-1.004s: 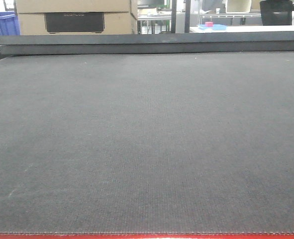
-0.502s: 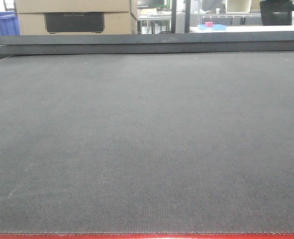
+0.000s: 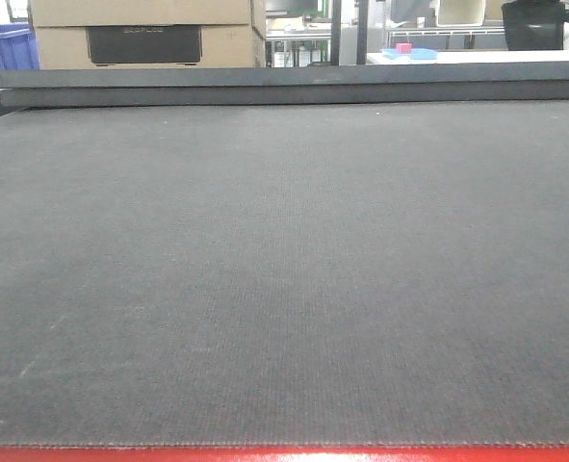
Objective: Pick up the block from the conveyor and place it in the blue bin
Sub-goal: 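Turn the base away from the conveyor holding both blocks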
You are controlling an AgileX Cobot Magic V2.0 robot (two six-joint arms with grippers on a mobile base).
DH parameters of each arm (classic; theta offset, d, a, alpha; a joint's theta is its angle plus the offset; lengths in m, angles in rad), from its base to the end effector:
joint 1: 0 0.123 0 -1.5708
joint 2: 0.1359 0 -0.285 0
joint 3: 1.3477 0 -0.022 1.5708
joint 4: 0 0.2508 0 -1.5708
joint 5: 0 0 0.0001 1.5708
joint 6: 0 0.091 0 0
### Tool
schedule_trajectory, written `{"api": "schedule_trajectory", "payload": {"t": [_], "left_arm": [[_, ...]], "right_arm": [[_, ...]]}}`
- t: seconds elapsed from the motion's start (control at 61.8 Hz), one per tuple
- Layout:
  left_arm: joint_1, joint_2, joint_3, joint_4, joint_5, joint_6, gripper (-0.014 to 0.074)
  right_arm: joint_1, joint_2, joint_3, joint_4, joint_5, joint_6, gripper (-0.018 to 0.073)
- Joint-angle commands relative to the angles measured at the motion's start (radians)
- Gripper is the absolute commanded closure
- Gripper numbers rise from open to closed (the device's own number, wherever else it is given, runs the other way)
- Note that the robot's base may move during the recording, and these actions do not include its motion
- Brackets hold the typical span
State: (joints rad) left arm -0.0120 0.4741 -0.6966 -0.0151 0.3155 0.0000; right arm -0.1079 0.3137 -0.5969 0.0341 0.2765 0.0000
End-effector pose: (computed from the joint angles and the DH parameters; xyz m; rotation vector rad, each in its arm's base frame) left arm 0.0895 -0.0015 0.3830 0.0018 1.5766 -0.0244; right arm 0.0595 -0.0056 0.3666 0.0963 1.4738 -0.0541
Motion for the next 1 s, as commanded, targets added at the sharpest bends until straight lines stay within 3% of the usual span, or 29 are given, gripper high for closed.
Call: {"api": "schedule_trajectory", "payload": {"t": [0.0,0.988], "left_arm": [[-0.009,-0.003,-0.001,0.002,-0.018,-0.006,0.0707],[-0.009,-0.003,-0.001,0.002,-0.018,-0.006,0.0707]], "right_arm": [[0.002,-0.005,-0.008,-0.002,-0.015,-0.009,0.0720],[0.002,-0.005,-0.008,-0.002,-0.015,-0.009,0.0720]]}}
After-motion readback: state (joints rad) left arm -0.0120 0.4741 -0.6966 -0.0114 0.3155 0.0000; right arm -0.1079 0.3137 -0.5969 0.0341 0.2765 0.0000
